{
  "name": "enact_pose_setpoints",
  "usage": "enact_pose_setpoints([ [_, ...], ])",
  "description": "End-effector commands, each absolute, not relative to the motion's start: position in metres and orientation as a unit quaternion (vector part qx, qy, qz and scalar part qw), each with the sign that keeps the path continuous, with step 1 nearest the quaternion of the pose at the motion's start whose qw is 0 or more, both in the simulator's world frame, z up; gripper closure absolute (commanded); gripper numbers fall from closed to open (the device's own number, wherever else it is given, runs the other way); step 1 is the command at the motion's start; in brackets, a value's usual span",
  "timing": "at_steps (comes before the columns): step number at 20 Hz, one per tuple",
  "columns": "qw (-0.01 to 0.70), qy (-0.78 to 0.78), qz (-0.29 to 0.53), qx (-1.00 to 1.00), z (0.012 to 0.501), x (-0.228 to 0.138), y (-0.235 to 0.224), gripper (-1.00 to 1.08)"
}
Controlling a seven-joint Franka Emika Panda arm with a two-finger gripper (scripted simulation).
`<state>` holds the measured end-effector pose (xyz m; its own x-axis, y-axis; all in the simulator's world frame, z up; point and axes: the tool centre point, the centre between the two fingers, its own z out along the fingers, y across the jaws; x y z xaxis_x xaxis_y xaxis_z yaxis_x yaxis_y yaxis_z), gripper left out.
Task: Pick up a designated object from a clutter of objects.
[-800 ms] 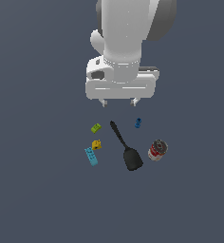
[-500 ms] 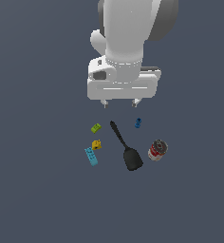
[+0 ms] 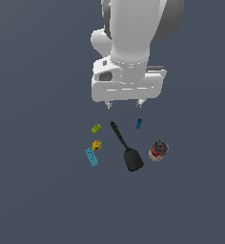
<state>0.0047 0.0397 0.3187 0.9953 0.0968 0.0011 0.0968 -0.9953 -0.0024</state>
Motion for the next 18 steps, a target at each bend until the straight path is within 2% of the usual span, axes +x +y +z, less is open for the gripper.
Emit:
enact_pose_setpoints([
  [1, 0.002, -0.042, 0.000, -0.999, 0.316, 0.005, 0.039, -0.92],
  [9, 0.007, 0.015, 0.001, -1.000, 0.295, 0.010, 0.031, -0.92],
  [18, 0.016, 0.140, 0.003, -0.990, 0.249, 0.018, 0.013, -0.92],
])
